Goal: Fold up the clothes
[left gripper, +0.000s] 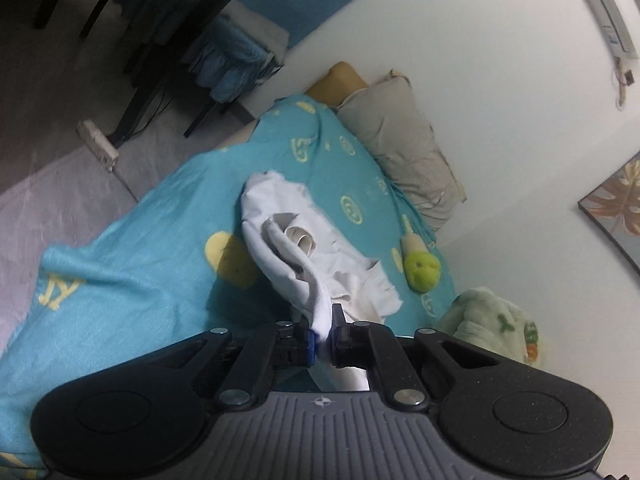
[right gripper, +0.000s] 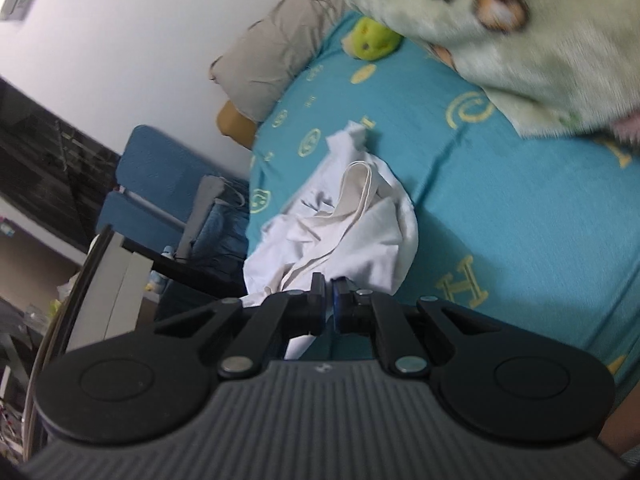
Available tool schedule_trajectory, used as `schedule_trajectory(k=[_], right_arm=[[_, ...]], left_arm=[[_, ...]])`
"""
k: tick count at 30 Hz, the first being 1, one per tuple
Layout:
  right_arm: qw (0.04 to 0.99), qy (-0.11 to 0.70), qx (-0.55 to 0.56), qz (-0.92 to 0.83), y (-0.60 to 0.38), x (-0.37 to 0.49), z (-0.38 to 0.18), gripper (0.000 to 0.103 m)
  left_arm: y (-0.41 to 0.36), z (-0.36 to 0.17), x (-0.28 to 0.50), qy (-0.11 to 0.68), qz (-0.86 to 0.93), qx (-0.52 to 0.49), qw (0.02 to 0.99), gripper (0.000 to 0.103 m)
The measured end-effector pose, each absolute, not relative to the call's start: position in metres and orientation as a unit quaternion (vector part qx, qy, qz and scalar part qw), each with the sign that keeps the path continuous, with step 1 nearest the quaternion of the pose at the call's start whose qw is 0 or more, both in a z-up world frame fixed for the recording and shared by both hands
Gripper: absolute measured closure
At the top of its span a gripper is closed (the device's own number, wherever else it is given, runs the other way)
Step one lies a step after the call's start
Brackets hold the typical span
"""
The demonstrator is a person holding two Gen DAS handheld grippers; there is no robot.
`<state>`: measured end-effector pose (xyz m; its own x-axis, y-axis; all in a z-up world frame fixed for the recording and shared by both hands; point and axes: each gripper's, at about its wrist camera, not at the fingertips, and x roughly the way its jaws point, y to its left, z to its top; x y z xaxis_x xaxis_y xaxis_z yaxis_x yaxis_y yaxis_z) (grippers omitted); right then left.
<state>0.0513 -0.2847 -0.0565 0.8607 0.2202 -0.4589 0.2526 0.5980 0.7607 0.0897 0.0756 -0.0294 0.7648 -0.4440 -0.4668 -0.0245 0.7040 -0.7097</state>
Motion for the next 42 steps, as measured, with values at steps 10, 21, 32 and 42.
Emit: schedule_trajectory(k=[10, 21, 32, 42], right_arm=[[0.86, 0.237, 0.453, 0.011, -0.29, -0.005, -0.005, 0.096], [0.858, 0.251, 0.447, 0.011, -0.282, -0.046, -0.001, 0.096], [0.852, 0.287, 0.438, -0.003, -0.296, 0.088, -0.009, 0.096], [0.847, 0.34, 0.408, 0.003, -0.303, 0.214, -0.063, 0.096]], left_arm=[[0.071, 0.047, 0.016, 0.306, -0.128, -0.339, 0.88, 0.096], [0.09, 0.047, -0.033, 0.335, -0.123, -0.34, 0.87, 0.096], [0.057, 0.042, 0.103, 0.356, -0.095, -0.303, 0.879, 0.095], [0.048, -0.032, 0.223, 0.371, -0.083, -0.264, 0.886, 0.095]])
